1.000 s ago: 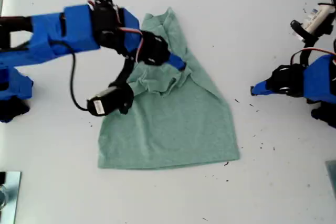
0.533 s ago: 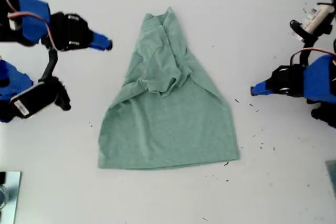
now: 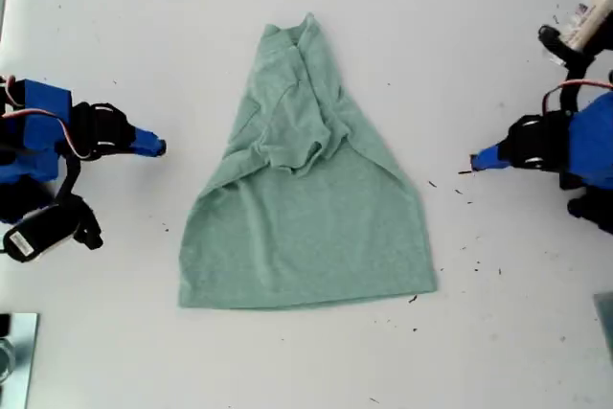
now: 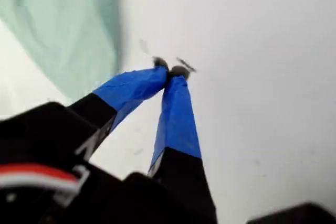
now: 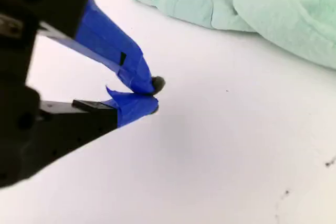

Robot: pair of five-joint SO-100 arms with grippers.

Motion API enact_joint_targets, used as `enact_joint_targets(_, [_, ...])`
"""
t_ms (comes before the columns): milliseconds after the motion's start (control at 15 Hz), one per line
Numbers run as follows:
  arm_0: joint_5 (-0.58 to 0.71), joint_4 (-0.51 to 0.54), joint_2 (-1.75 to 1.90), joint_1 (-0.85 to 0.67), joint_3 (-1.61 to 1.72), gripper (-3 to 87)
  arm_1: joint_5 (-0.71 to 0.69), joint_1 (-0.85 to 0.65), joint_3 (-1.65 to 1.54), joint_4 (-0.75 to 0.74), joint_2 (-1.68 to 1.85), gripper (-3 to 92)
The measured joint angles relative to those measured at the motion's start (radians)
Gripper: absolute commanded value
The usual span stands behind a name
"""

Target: Fold t shirt

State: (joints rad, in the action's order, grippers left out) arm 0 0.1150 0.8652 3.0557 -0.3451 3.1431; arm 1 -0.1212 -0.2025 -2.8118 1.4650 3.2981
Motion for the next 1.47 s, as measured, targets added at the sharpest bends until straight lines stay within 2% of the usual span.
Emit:
enact_joint_targets(200, [0.000, -0.020, -0.012, -0.002, 0.008, -0.2, -0.132, 0.071, 0.670, 0.149, -0.730, 34.6])
enact_joint_targets(333, [0.000, -0.020, -0.012, -0.002, 0.011, -0.2, -0.175, 0.144, 1.034, 0.230, -1.104, 34.7])
enact_joint_targets(467, [0.000, -0.020, -0.012, -0.002, 0.011, -0.2, -0.181, 0.198, 1.112, 0.232, -1.262, 33.5])
enact_joint_targets(667, [0.000, -0.020, -0.012, -0.002, 0.012, -0.2, -0.120, 0.298, 1.118, 0.189, -1.405, 31.5])
enact_joint_targets(800, [0.000, -0.020, -0.012, -0.002, 0.012, -0.2, -0.064, 0.367, 1.040, 0.083, -1.480, 30.3])
enact_joint_targets(933, [0.000, -0.020, -0.005, -0.002, 0.015, -0.2, -0.005, 0.413, 0.911, -0.094, -1.543, 27.4])
enact_joint_targets(1000, [0.000, -0.020, 0.000, 0.005, 0.015, -0.2, 0.018, 0.431, 0.853, -0.181, -1.552, 16.1])
enact_joint_targets(1067, [0.000, -0.020, 0.002, 0.009, 0.015, -0.2, 0.044, 0.449, 0.776, -0.307, -1.591, 0.5])
enact_joint_targets(1267, [0.003, -0.020, 0.014, 0.012, 0.017, -0.2, 0.115, 0.495, 0.689, -0.584, -1.687, 0.2])
enact_joint_targets(1400, [0.003, -0.020, 0.040, 0.012, 0.021, -0.2, 0.133, 0.503, 0.672, -0.617, -1.664, 0.2])
enact_joint_targets(1467, [0.003, -0.020, 0.057, 0.012, 0.021, -0.2, 0.120, 0.503, 0.675, -0.546, -1.592, 0.2])
